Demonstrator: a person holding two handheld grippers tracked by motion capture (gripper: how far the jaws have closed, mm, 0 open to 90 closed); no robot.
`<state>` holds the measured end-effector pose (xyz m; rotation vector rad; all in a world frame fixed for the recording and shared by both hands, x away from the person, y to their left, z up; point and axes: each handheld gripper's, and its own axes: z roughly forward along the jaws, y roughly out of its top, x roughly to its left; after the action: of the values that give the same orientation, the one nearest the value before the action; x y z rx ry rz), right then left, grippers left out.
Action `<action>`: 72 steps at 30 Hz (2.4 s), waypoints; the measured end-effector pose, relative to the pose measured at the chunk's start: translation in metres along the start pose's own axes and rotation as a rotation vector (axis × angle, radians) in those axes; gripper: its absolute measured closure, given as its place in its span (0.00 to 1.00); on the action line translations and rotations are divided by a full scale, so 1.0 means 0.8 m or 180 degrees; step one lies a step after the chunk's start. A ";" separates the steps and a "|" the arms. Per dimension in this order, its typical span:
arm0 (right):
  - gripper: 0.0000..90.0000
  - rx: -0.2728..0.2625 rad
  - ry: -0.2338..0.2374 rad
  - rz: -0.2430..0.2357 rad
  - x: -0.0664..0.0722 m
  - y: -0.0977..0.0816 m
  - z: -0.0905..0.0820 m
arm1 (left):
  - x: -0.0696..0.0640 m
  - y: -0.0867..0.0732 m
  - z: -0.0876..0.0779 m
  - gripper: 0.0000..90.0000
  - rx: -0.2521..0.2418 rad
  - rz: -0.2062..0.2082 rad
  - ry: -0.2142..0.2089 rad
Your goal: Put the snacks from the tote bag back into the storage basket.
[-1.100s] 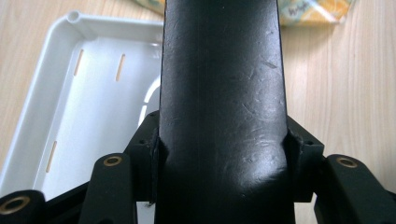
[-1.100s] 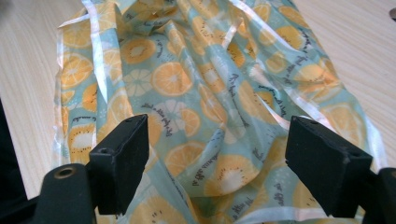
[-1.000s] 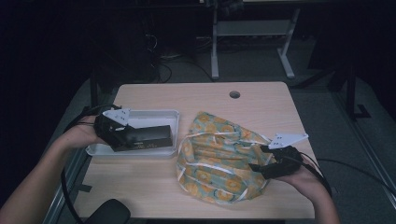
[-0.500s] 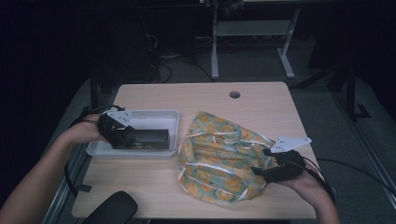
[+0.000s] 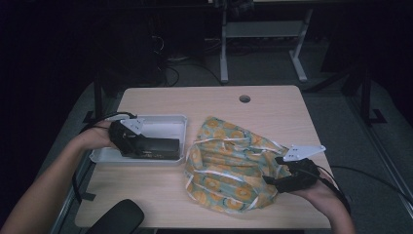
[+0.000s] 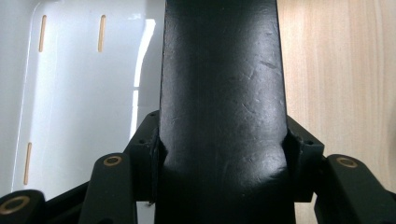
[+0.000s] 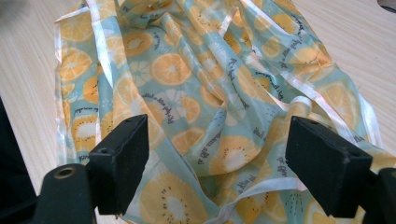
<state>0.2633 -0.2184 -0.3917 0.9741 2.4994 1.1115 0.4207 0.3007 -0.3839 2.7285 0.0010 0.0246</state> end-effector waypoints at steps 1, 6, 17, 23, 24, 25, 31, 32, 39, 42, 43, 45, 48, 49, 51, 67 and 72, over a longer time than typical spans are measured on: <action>0.23 -0.0003 0.0001 0.0004 0.000 0.000 0.000 | 0.000 0.000 0.001 0.48 0.0008 0.0011 -0.0003; 0.23 0.0016 0.0007 -0.0001 -0.002 -0.001 0.001 | 0.001 -0.003 0.007 0.47 0.0084 0.0031 -0.0007; 0.23 0.0026 0.0018 0.0006 -0.001 -0.001 0.003 | 0.002 -0.003 0.020 0.47 0.0160 0.0064 -0.0038; 0.23 0.0031 0.0020 -0.0012 -0.002 -0.002 0.003 | 0.002 -0.004 0.022 0.46 0.0166 0.0029 -0.0078; 0.23 0.0031 0.0025 -0.0013 -0.002 -0.002 0.003 | 0.002 -0.004 0.023 0.46 0.0171 0.0030 -0.0075; 0.23 0.0032 0.0026 -0.0012 -0.002 -0.002 0.003 | 0.003 -0.004 0.024 0.46 0.0187 0.0019 -0.0085; 0.23 0.0033 0.0028 -0.0011 -0.002 -0.002 0.003 | 0.003 -0.005 0.026 0.45 0.0226 -0.0004 -0.0092; 0.23 0.0034 0.0029 -0.0010 -0.002 -0.002 0.003 | 0.004 -0.005 0.027 0.45 0.0223 -0.0016 -0.0097; 0.23 0.0035 0.0026 0.0008 -0.002 -0.002 0.003 | 0.003 -0.007 0.023 0.41 0.0168 -0.0069 -0.0135; 0.23 0.0028 0.0027 -0.0004 -0.002 -0.002 0.002 | 0.003 -0.007 0.021 0.38 0.0122 -0.0111 -0.0148; 0.23 0.0029 0.0025 0.0001 -0.002 -0.001 0.002 | 0.003 -0.007 0.019 0.37 0.0084 -0.0164 -0.0172; 0.23 0.0032 0.0024 -0.0007 -0.002 -0.001 0.002 | 0.005 -0.007 0.014 0.36 0.0028 -0.0167 -0.0179; 0.23 0.0032 0.0033 -0.0012 -0.002 -0.001 0.002 | 0.004 -0.007 0.007 0.35 -0.0080 -0.0227 -0.0144; 0.23 0.0028 0.0036 -0.0011 -0.003 -0.001 0.002 | 0.004 -0.007 0.004 0.34 -0.0115 -0.0262 -0.0144; 0.23 0.0029 0.0044 -0.0009 -0.003 0.001 0.002 | 0.002 -0.006 -0.004 0.34 -0.0218 -0.0320 -0.0138; 0.23 0.0007 0.0224 -0.0202 -0.020 0.016 0.013 | -0.048 0.006 -0.042 0.31 -0.0721 -0.1046 0.0367; 0.22 -0.0045 0.0287 -0.0263 -0.026 0.024 0.014 | -0.066 0.011 -0.048 0.31 -0.0704 -0.1158 0.0535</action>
<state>0.2932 -0.2163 -0.3868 0.8263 2.5732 1.1706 0.3669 0.3080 -0.3463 2.4580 0.5100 0.1407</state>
